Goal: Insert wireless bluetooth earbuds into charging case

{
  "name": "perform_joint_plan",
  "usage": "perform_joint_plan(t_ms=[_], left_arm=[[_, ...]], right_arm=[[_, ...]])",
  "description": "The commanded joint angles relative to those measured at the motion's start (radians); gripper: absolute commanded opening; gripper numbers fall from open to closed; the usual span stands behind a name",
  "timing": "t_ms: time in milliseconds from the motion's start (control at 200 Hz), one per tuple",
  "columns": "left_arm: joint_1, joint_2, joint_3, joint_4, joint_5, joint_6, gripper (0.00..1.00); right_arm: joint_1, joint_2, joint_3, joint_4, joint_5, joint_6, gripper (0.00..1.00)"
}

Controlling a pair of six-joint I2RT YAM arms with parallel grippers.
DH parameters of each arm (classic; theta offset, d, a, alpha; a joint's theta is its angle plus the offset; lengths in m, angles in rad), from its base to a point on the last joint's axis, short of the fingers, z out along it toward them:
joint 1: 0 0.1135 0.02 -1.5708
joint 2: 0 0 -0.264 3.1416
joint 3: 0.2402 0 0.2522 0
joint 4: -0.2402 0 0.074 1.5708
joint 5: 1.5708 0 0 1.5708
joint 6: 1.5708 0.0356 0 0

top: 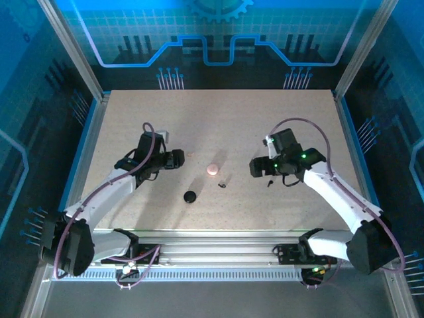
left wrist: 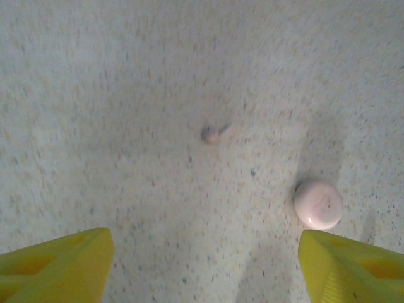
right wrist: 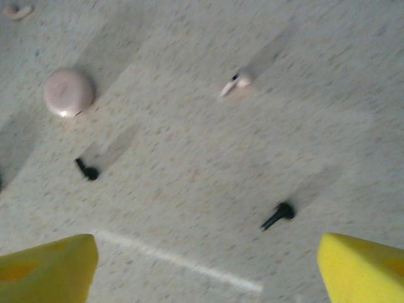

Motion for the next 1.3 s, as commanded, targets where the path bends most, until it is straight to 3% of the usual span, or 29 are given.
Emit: perform_joint_plan(t_ms=[0, 105, 305, 535, 730, 890, 1291], left_arm=[[-0.007, 0.012, -0.009, -0.102, -0.021, -0.126, 0.81], [0.014, 0.023, -0.008, -0.141, -0.046, -0.164, 0.82], [0.126, 0.018, -0.013, -0.161, 0.048, -0.209, 0.82], [0.185, 0.033, 0.007, -0.149, 0.120, -0.187, 0.82], [0.202, 0.084, 0.012, -0.143, 0.146, -0.181, 0.82], [0.209, 0.075, -0.022, -0.101, 0.147, -0.196, 0.82], [0.213, 0.045, -0.058, -0.065, 0.142, -0.182, 0.82]], right_arm=[[0.090, 0.065, 0.064, -0.080, -0.068, 0.071, 0.86], [0.168, 0.152, 0.133, -0.088, -0.055, 0.042, 0.78], [0.243, 0.343, 0.293, -0.114, -0.028, -0.002, 0.77], [0.302, 0.567, 0.485, -0.187, 0.011, -0.230, 0.73], [0.300, 0.757, 0.697, -0.348, -0.001, -0.078, 0.71], [0.305, 0.840, 0.756, -0.349, 0.008, 0.009, 0.74], [0.310, 0.962, 0.809, -0.275, -0.014, 0.048, 0.74]])
